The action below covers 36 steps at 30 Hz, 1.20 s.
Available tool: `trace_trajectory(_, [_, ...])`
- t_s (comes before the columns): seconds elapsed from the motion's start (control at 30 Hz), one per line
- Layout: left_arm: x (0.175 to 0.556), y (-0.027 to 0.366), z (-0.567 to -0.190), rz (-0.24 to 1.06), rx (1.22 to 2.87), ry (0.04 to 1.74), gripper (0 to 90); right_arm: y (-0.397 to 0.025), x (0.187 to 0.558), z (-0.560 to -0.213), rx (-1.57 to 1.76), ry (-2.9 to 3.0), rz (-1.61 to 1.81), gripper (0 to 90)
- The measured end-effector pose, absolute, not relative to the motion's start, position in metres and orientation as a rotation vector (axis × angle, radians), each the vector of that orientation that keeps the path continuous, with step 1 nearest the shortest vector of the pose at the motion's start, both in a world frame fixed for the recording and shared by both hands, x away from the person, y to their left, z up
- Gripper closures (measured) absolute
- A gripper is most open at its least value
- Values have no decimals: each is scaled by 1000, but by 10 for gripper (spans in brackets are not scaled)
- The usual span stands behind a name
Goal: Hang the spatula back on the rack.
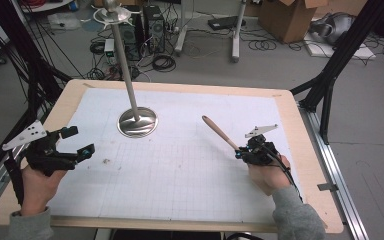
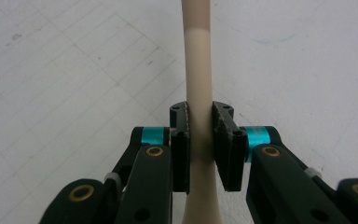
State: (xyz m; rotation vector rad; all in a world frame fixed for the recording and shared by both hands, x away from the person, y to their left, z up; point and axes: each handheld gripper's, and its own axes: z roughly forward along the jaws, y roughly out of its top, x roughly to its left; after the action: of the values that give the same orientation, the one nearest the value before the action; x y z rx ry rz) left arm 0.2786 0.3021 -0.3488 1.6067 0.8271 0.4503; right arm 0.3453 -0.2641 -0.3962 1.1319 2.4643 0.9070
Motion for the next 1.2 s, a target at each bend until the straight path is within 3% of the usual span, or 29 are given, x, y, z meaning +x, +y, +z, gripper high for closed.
trace_trajectory(1.2, [273,307,-349,461,1603,840,20,-224,347,-323,974,2404,1096,785])
